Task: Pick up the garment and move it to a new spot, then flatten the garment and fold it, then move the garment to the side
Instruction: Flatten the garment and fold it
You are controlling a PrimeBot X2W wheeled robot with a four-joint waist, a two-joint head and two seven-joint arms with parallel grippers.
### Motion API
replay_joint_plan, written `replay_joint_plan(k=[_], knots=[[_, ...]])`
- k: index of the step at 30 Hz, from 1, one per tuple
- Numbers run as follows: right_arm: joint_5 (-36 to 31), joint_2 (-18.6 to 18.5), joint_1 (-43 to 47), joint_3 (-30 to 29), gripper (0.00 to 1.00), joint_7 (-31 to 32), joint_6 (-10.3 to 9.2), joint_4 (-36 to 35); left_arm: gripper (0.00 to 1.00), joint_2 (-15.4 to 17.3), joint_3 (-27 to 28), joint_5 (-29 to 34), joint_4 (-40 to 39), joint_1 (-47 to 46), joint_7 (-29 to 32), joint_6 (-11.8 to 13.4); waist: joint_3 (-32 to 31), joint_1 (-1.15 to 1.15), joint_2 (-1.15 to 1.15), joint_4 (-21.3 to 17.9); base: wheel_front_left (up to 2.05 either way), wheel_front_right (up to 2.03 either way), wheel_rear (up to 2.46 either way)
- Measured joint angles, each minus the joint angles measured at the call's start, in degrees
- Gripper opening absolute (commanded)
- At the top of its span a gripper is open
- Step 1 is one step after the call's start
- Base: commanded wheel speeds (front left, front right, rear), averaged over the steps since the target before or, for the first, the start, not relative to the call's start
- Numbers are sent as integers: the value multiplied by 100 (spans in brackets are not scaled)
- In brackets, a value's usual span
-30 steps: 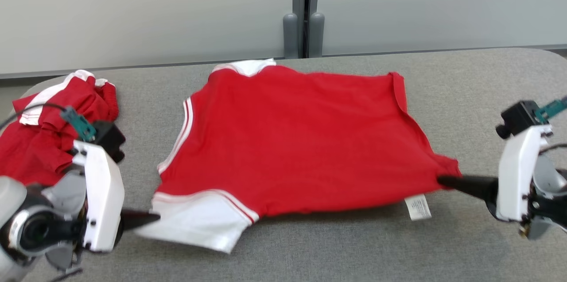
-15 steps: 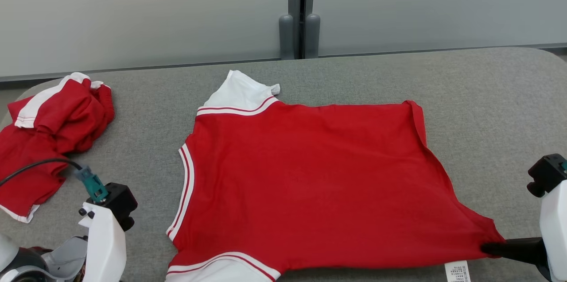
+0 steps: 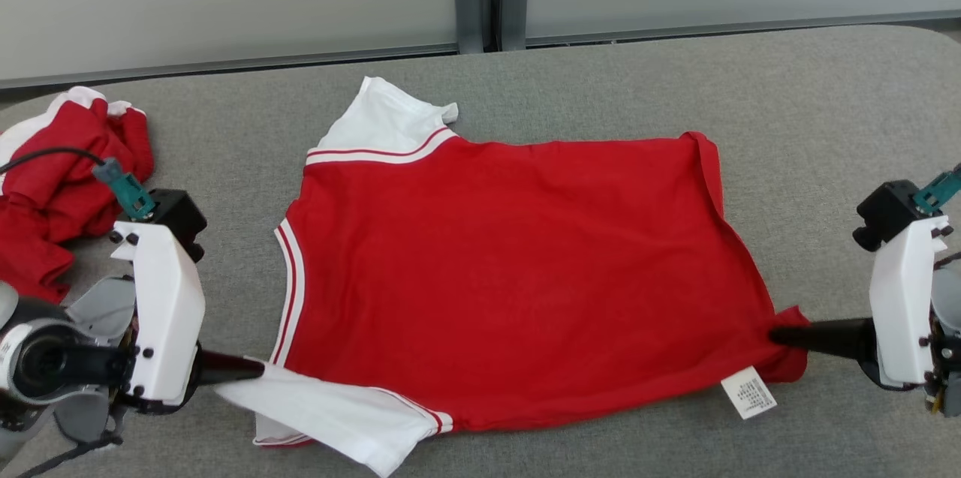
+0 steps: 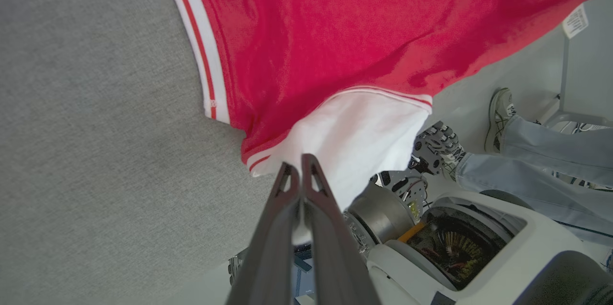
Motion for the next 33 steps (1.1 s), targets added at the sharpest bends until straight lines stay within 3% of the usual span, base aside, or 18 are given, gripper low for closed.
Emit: replay_joint_plan(k=[11, 18, 26, 27, 28, 29, 30, 33], knots=[[73, 955, -736, -130, 0, 216, 0, 1218, 0, -1036, -245, 652, 1686, -1170, 147, -174, 514, 0, 0, -170, 0, 0, 0], [89, 1182, -832, -90, 0, 285, 0, 1716, 0, -1279, -293, 829, 2529, -1402, 29, -322, 666, 0, 0, -204, 0, 0, 0], [147, 1338, -833, -137, 0, 153, 0, 1904, 0, -1459, -278, 862, 2950, -1493, -147, -512, 721, 0, 0, -217, 0, 0, 0], [147, 1371, -835, -141, 0, 115, 0, 1934, 34, -1522, -260, 907, 3009, -1511, -277, -523, 724, 0, 0, -214, 0, 0, 0], [144, 1408, -840, -149, 34, 71, 0, 1972, 100, -1581, -259, 933, 3087, -1527, -338, -556, 725, 0, 0, -210, 0, 0, 0], [126, 1449, -851, -152, 80, 19, 0, 2002, 100, -1630, -294, 949, 3167, -1529, -337, -558, 722, 0, 0, -208, 0, 0, 0], [105, 1481, -866, -148, 100, 3, 0, 2023, 100, -1667, -346, 1013, 3245, -1528, -342, -570, 714, 0, 0, -206, 0, 0, 0], [74, 1562, -877, -148, 100, -62, 0, 2104, 100, -1738, -382, 1082, 3457, -1528, -436, -650, 661, 0, 0, -204, 0, 0, 0]])
